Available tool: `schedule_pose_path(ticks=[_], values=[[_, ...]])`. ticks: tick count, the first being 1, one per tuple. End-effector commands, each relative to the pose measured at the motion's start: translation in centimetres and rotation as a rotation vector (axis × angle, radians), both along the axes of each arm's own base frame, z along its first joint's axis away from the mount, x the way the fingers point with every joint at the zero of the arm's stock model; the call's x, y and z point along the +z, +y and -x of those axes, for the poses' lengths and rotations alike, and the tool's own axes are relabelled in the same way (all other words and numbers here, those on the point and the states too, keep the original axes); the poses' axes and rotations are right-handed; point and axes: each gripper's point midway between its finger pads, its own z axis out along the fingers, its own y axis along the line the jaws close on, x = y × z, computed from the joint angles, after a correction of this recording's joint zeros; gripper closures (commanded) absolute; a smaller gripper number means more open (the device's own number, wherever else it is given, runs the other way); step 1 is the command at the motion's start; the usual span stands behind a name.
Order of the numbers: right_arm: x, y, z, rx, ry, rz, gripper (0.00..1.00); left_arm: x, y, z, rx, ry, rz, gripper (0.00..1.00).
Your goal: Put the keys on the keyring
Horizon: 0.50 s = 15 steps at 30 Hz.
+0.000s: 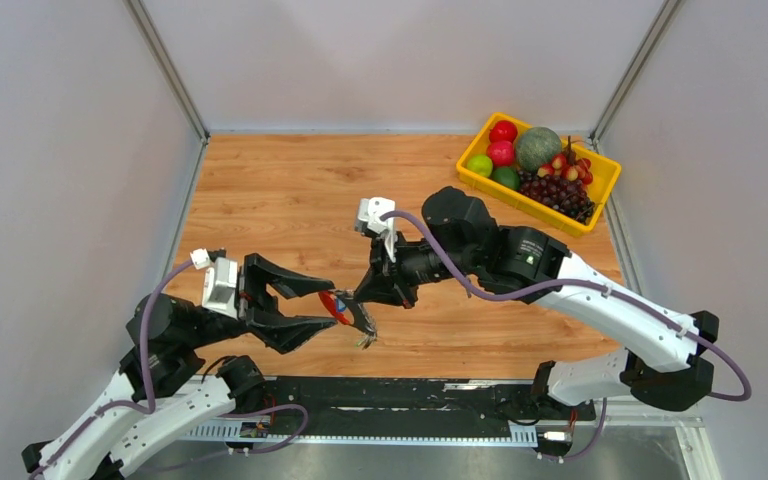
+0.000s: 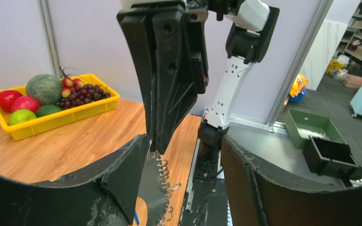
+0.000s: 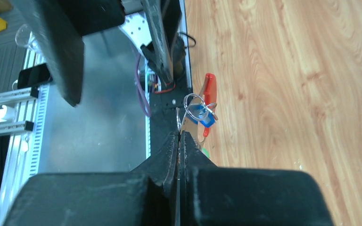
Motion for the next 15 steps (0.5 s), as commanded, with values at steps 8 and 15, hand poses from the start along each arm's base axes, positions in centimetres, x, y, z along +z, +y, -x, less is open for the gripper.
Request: schedule_pose_path(ticks=[8, 15], values=[[-0.5, -1.2, 3.0, 0.163, 0.05, 0.114, 1.0, -0.7, 0.5, 0.5, -0.002, -0.063, -0.155, 0.31], [-0.5, -0.8, 4.5, 0.233, 0.105, 0.153, 1.0, -1.6, -0.4, 2.1, -0.134, -0.048, -0.245, 0.31]])
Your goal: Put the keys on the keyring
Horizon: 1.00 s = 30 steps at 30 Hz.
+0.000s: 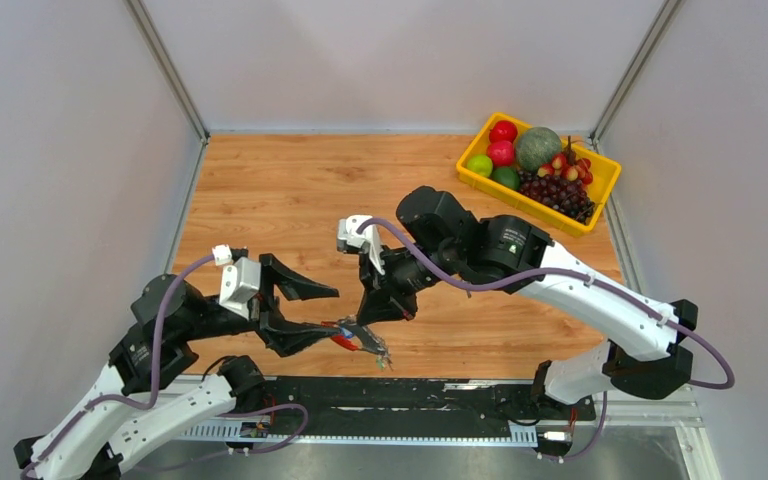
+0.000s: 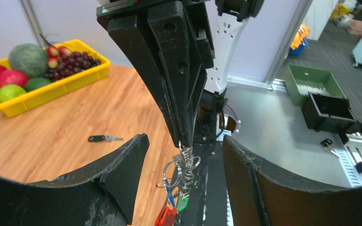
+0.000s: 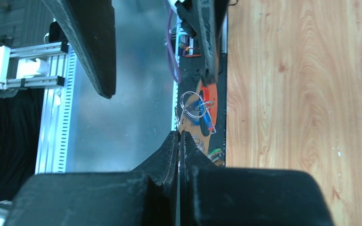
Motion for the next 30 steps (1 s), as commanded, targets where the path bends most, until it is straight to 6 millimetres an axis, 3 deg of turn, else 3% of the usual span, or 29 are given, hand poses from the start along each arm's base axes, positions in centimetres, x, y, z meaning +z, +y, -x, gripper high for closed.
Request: schedule_pose_path(ticks=[1, 6, 16, 26, 30], values=[[1.6, -0.1, 1.8, 0.081, 0.026, -0.024, 1.0, -0.4, -0.3, 1.3, -0.09, -0.008, -0.062, 0.31], [1.9, 0.5, 2.3, 0.076, 0.018, -0.008, 1.0, -0.8, -0.7, 2.2, -0.158, 0.025, -0.109, 0.33], [2.0, 1.2, 2.5, 0.046, -0.009, 0.02, 1.0, -2.2, -0.9, 2.1, -0.175, 0.098, -0.212, 0.48], [2.1, 1.8, 1.6, 0.004, -0.036, 0.031, 1.0, -2.6, -1.0, 2.3, -0.191, 0.113, -0.238, 0.77], [2.0, 1.7, 1.6, 0.003, -0.038, 0.036, 1.0, -2.5, -0.7, 2.1, -0.167, 0.105, -0.239, 0.81]])
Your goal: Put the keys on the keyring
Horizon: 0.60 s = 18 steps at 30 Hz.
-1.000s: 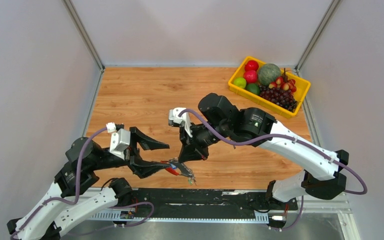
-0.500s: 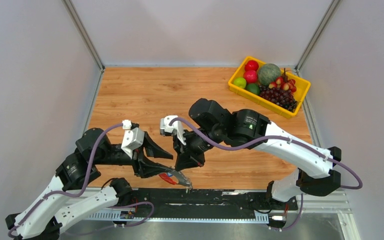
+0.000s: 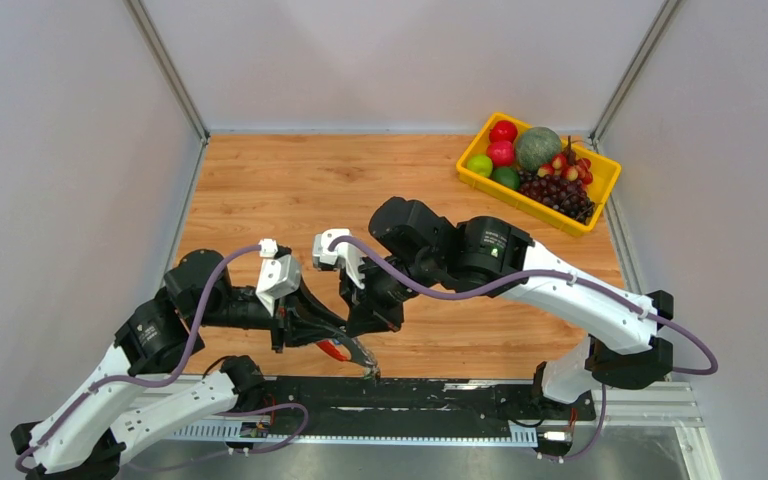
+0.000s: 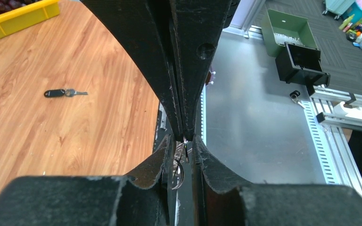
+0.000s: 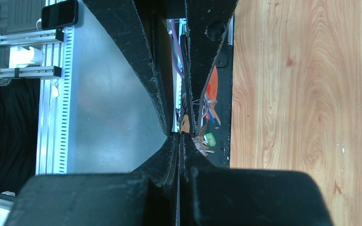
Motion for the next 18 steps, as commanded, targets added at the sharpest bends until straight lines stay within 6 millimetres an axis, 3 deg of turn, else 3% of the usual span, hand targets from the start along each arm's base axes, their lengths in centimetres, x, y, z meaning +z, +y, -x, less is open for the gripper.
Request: schedule_pose_path(ticks=[1, 6, 18], values=[[2.0, 0.3, -0.3, -0.025, -0.025, -0.054, 1.0, 1.6, 0.6, 0.4, -0.001, -0.044, 0.029, 0.82], [1.4, 0.4, -0.4, -0.054, -0.011, -0.029, 1.0, 1.9, 0.8, 0.2, 0.018, -0.059, 0.037, 0.99], [2.4, 0.3, -1.2, -0.114, -0.037, -0.06, 1.0, 2.1, -0.1, -1.1, 0.059, -0.089, 0.096, 1.0]])
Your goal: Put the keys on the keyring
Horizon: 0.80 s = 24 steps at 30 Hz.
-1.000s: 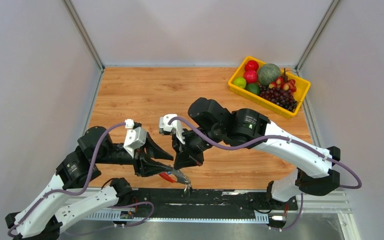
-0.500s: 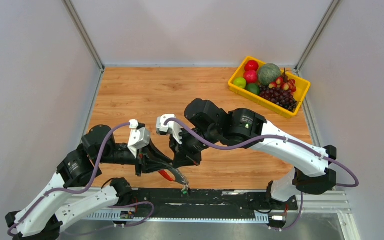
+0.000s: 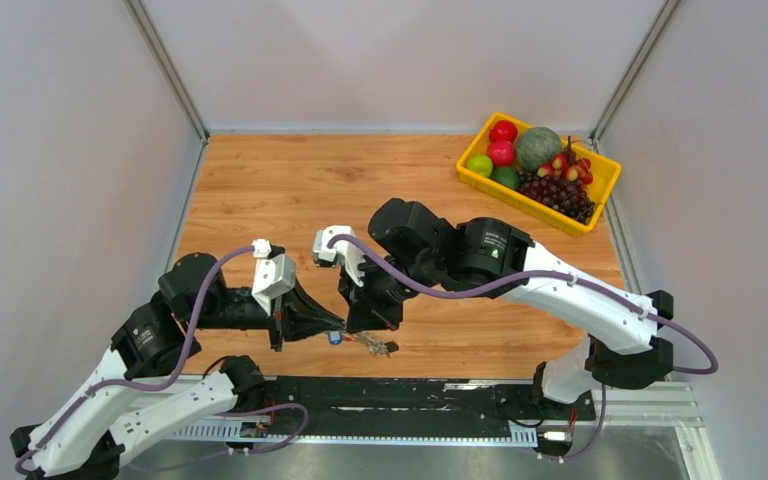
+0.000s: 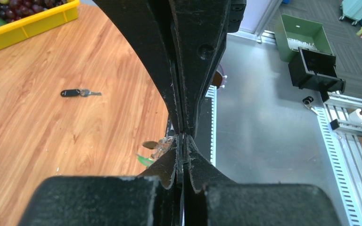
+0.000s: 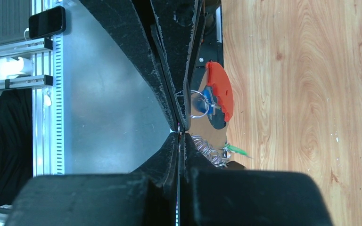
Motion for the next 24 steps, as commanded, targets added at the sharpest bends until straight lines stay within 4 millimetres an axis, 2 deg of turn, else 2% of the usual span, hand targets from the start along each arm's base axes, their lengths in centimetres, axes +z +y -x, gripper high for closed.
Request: schedule_pose_path(ticks=[1, 3, 6, 7, 10, 11, 14, 15, 19, 24], values=[[3.0, 0.2, -0.8, -0.063, -0.033, -0.091, 1.0, 2.0, -0.5, -0.5, 0.008, -0.067, 0.093, 1.0], [3.5, 0.2, -0.9, -0.077, -0.04, -0.108, 0.95, 2.0, -0.8, -0.7, 0.011, -0.07, 0.107, 1.0], [4.7, -0.1, -1.5, -0.116, -0.065, -0.142, 0.71, 2.3, -1.1, -1.1, 0.023, -0.079, 0.14, 1.0], [5.1, -0.4, -1.7, -0.134, -0.077, -0.157, 0.67, 2.5, -1.2, -1.2, 0.023, -0.082, 0.15, 1.0], [6.5, -1.2, -2.3, -0.175, -0.116, -0.229, 0.56, 3.9, -1.0, -1.0, 0.032, -0.117, 0.229, 1.0], [7.1, -1.6, -2.3, -0.186, -0.129, -0.259, 0.53, 5.1, -0.6, -0.8, 0.036, -0.152, 0.281, 1.0], [9.0, -3.0, -2.6, -0.216, -0.173, -0.348, 0.48, 6.1, -0.2, -0.5, 0.04, -0.174, 0.358, 1.0], [9.6, -3.4, -2.7, -0.228, -0.19, -0.377, 0.48, 7.1, 0.1, -0.2, 0.036, -0.201, 0.403, 1.0], [11.2, -5.0, -3.0, -0.256, -0.251, -0.468, 0.47, 8.6, 0.5, 0.5, 0.015, -0.207, 0.523, 1.0], [10.4, -4.8, -2.8, -0.23, -0.276, -0.505, 0.47, 10.0, 1.0, 0.8, 0.017, -0.212, 0.653, 1.0]])
